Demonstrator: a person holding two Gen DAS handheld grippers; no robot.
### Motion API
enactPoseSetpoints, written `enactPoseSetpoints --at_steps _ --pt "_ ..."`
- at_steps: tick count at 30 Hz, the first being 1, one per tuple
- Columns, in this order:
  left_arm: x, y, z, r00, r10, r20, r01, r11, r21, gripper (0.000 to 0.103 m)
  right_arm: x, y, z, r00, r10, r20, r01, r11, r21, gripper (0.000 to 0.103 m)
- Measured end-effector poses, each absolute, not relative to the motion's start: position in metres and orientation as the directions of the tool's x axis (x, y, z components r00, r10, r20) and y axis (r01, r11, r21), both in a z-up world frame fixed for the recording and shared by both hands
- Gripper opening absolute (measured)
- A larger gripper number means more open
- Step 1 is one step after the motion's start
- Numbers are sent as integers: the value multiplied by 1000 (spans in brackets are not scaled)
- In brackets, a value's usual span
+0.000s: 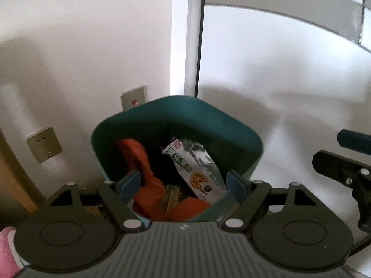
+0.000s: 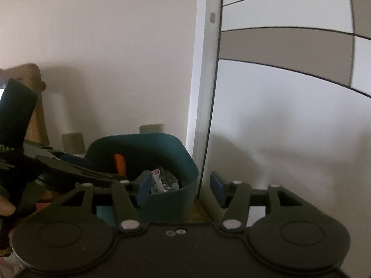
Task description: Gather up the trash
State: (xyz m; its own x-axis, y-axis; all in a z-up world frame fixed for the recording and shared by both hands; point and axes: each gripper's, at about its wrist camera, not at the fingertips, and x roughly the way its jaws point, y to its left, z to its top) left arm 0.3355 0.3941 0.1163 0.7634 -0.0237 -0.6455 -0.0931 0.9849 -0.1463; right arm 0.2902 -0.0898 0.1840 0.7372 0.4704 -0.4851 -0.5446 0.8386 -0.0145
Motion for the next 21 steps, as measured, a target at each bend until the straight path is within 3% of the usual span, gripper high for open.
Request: enactPoseSetpoints --at_steps 13,15,21 --pt "249 375 164 858 2 -514 -84 987 -137 82 230 -128 213 756 502 -420 -542 840 29 58" --pt "239 373 169 865 10 -502 -90 987 -135 90 223 -133 214 759 501 -415 -536 843 36 58" --pt "205 362 179 897 50 -438 -104 989 -101 101 209 -151 218 758 507 -410 -528 846 69 58"
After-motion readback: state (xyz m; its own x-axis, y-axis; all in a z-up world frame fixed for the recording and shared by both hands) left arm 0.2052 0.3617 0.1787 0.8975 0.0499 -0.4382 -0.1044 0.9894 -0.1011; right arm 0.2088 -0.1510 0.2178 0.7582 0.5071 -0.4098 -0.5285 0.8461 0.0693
